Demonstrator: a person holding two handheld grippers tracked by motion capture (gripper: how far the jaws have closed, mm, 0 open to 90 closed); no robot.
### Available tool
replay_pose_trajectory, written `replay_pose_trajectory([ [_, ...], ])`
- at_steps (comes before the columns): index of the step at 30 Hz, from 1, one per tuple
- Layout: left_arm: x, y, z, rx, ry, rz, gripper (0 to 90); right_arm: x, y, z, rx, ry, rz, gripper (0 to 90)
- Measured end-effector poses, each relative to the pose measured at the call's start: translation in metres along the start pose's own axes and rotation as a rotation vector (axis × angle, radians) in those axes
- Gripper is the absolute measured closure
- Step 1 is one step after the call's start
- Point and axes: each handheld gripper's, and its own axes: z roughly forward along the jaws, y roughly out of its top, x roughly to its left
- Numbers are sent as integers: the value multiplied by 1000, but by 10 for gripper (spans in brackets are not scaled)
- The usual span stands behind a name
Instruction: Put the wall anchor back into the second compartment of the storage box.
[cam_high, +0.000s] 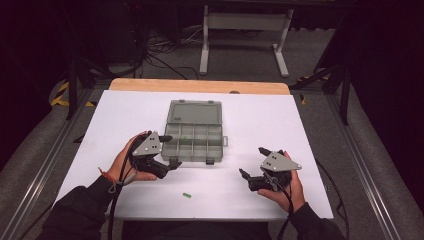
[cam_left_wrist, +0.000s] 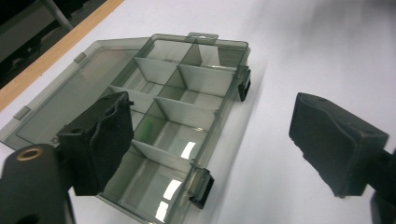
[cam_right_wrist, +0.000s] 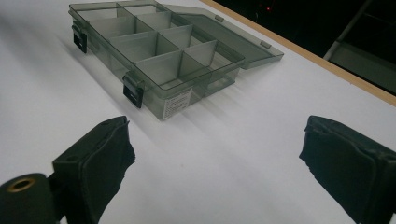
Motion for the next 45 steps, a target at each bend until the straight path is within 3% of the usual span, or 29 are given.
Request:
replay_pose_trajectory([
  [11, -22, -7, 9, 37, -74, -10, 74, 0, 0, 0, 1, 0, -4, 87],
  [13, -26, -9, 11, 50, -72, 5, 62, 0, 0, 0, 1, 1, -3, 87],
  [20, -36, -14, 19, 62, -105, -15, 56, 0, 1, 0, 0, 0, -5, 87],
  [27, -45, -21, 30, 139, -137, 7, 75, 0, 1, 0, 4, 0, -9, 90],
  [32, -49, -24, 36, 153, -187, -10, 87, 1, 1, 1, 10, 2, -14, 91],
  [33, -50, -25, 39, 164, -207, 4, 92, 1, 1, 1, 10, 1, -14, 91],
  [36, -54, -28, 43, 189, -219, 35, 168, 1, 0, 1, 9, 3, -15, 94],
  [41, -55, -30, 49, 202, -263, 27, 279, 0, 0, 1, 13, 5, -18, 94],
  [45, -56, -31, 52, 218, -271, 33, 374, 0, 0, 2, 14, 5, -19, 95],
])
